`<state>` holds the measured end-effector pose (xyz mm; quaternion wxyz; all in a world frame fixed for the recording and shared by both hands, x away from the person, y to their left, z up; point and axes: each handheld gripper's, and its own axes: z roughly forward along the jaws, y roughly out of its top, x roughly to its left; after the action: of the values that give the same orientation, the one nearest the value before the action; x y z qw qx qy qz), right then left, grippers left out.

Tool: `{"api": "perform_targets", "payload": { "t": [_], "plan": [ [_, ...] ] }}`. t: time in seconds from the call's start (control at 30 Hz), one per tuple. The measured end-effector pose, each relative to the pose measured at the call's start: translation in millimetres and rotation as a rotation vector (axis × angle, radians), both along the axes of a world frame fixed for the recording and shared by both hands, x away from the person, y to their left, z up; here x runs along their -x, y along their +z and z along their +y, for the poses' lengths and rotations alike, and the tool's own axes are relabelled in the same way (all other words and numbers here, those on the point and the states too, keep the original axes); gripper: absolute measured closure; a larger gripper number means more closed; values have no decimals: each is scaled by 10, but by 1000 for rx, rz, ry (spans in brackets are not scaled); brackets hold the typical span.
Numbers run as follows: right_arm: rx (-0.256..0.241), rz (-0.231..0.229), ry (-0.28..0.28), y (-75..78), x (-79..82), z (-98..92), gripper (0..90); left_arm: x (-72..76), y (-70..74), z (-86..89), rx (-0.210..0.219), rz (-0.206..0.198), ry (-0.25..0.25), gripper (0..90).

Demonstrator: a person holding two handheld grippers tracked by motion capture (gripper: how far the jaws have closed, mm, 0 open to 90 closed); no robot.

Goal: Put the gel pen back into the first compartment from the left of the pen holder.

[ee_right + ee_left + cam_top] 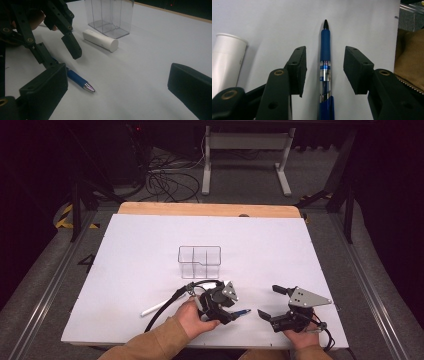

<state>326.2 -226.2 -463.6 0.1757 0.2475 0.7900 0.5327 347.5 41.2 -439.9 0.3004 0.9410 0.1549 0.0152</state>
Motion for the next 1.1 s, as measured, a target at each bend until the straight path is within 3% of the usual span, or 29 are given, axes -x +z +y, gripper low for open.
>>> {"api": "perform_targets", "payload": {
  "t": [0.23, 0.5, 0.87, 1.1],
  "plan": [
    [2, -4, 4, -1, 2, 0, 35, 7, -48, -36, -28, 9, -5, 597],
    [3, -4, 5, -2, 2, 3, 36, 46, -77, -86, -64, -23, -8, 665],
    [6, -3, 6, -4, 3, 6, 37, 55, -86, -103, -87, -44, -4, 776],
    [9, -2, 6, -4, 3, 7, 37, 62, -78, -110, -97, -45, 0, 789]
  ]
}}
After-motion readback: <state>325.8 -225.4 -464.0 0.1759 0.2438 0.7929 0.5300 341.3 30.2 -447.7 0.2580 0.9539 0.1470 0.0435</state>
